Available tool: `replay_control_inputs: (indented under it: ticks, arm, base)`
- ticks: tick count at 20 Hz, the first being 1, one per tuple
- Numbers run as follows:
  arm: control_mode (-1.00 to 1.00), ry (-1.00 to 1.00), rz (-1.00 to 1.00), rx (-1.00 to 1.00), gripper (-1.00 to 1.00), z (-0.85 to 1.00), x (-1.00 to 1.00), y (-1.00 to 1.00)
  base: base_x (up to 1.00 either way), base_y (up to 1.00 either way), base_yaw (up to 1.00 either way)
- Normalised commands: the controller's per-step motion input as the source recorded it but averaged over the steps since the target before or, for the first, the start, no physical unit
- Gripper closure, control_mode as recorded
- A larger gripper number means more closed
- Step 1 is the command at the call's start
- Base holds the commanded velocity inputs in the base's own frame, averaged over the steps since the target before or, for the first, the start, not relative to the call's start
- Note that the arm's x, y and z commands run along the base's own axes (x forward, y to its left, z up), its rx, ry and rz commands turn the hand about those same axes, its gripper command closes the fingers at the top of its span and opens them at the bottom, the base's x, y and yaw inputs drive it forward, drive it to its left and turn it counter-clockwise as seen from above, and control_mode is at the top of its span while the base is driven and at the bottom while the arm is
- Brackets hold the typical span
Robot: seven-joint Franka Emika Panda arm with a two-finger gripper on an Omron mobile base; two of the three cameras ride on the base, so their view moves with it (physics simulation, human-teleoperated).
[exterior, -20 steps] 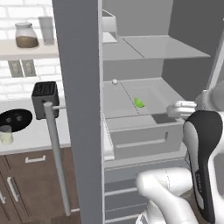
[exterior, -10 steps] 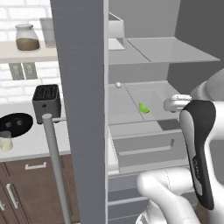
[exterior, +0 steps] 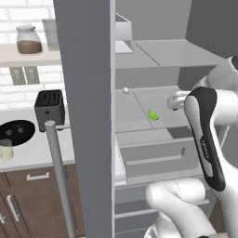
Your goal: Grab a lemon wedge from the fridge and one ice cube from the ice bowl, and put them in the glass of lemonade.
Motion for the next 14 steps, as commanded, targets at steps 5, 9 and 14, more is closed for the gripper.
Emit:
replay_control_inputs:
  ticks: [5,9,14]
  arm:
    - [-1.00,0.07,0.22,0.00,-1.00,-0.59,0.69,-0.11]
    - [-1.00,0.09,0.15,0.00,-1.00,-0.62,1.00,-0.14]
    - [-1.00,0.14,0.04,-0.04,-1.00,-0.56,0.95,-0.01]
  base:
    - [0.00,0.00,0.00]
    - [0.00,0.00,0.00]
    - [0.00,0.00,0.00]
